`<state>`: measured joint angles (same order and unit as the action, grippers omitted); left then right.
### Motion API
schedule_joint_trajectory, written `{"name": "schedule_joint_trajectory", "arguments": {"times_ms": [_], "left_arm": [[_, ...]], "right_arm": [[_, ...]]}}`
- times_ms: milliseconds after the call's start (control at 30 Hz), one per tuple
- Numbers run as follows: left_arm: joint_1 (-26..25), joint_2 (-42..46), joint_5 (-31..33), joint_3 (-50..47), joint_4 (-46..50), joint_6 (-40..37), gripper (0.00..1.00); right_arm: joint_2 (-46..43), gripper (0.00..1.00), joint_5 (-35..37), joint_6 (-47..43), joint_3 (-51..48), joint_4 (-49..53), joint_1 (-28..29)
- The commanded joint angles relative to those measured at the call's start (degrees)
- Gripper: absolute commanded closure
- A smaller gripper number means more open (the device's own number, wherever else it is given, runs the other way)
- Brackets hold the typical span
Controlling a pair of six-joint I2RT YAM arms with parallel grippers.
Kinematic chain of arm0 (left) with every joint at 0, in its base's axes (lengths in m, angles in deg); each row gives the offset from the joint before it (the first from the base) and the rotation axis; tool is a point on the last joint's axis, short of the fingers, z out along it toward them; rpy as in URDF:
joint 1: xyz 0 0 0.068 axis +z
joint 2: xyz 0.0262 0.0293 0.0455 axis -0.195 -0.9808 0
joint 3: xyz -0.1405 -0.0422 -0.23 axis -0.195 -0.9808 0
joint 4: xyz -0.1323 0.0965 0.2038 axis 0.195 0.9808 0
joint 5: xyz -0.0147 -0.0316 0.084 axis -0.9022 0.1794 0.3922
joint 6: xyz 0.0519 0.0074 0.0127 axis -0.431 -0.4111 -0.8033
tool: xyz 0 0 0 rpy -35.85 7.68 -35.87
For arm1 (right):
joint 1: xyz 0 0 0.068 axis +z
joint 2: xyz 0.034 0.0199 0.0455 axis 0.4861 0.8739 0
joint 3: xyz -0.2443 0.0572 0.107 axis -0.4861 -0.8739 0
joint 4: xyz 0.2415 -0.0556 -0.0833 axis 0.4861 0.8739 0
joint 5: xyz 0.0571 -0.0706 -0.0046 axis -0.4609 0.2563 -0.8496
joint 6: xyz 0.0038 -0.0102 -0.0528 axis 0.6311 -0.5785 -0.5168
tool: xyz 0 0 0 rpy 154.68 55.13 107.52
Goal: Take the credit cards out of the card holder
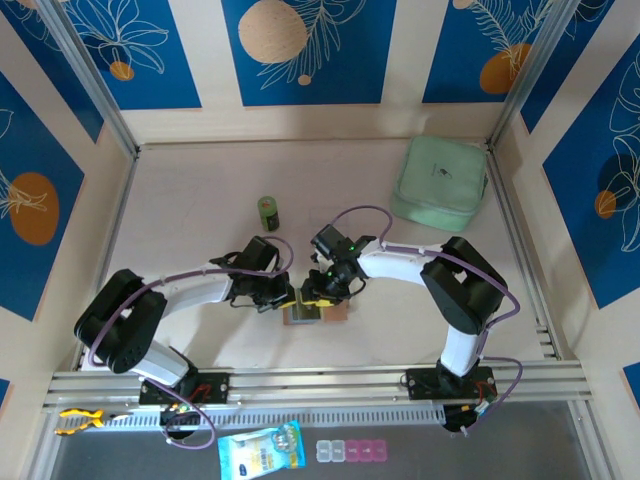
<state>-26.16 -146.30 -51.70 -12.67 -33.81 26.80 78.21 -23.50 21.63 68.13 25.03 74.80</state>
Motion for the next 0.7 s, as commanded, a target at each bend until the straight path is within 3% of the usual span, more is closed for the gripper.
{"name": "schedule_joint_trajectory", "arguments": {"times_ms": [0, 367, 667], "left_arm": [[-0.3, -1.0, 0.9, 0.2, 2.3, -1.1, 0.94], [-0.3, 3.2, 1.4, 3.2, 6.4, -2.0, 0.93], [-1.2, 0.1, -1.5, 3.4, 5.2, -2.4, 0.94]], "right_arm": [[-1.1, 0.59, 1.0, -0.4, -0.5, 2.4, -0.2], [-6.1, 0.59, -3.1, 0.4, -4.1, -3.3, -1.6], [-5.9, 0.62, -5.7, 0.7, -5.5, -5.4, -3.2]]}}
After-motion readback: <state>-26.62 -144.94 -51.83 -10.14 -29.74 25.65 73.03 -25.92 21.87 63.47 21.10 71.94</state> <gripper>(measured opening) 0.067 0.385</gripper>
